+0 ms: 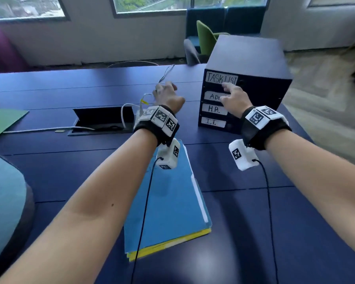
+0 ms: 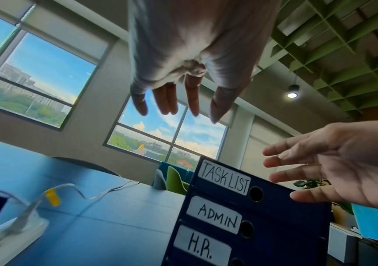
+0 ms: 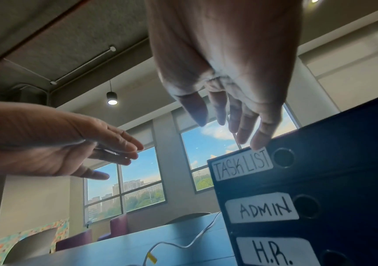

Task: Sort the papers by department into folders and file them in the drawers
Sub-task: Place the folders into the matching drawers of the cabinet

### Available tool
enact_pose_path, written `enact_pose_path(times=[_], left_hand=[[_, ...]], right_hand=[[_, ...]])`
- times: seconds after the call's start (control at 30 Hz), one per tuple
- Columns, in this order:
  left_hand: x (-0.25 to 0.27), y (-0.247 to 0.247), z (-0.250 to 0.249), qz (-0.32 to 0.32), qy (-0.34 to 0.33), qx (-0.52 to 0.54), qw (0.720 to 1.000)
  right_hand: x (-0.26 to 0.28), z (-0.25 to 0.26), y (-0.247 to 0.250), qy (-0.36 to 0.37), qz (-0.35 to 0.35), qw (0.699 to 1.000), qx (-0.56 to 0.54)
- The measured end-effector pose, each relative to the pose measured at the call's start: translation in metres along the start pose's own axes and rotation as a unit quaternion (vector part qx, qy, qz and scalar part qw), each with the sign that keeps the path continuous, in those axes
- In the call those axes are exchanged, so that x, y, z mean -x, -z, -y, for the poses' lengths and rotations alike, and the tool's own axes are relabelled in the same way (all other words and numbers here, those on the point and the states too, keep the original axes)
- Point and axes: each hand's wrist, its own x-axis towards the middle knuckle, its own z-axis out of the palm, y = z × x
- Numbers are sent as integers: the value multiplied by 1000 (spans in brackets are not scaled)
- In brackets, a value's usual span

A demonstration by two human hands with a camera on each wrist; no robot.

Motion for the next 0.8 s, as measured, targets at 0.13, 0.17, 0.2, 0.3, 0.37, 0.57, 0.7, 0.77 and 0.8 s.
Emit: enact_pose_path(times=[0.13, 0.17, 0.2, 0.3, 0.37, 0.57, 0.7, 0.77, 0.8], left_hand=[[-30, -12, -48, -12, -74, -9, 997], [-37, -17, -57, -10, -86, -13, 996], [-44, -22, -65, -5, -98, -18, 995], [-64, -43, -82, 21, -119, -37, 992], [-78, -55, -89, 40, -122, -53, 990], [-108, -82, -90, 94, -105, -84, 986], [-109, -91, -81, 80, -110, -78, 988], [-107, -94, -77, 85, -108, -77, 987], [-107, -93, -77, 91, -103, -72, 988]], right_hand=[[-32, -8, 30, -35, -45, 997, -45], [-41, -15, 30, -58, -49, 995, -66], [-48, -21, 29, -84, -49, 991, -91], [-67, -43, 19, -137, -44, 974, -174], [-76, -50, 14, -145, -37, 963, -224], [-106, -68, 0, -148, -63, 894, -418], [-112, -70, -12, -151, -86, 876, -450], [-108, -68, -18, -147, -110, 873, -452], [-102, -65, -21, -147, -122, 871, -453]])
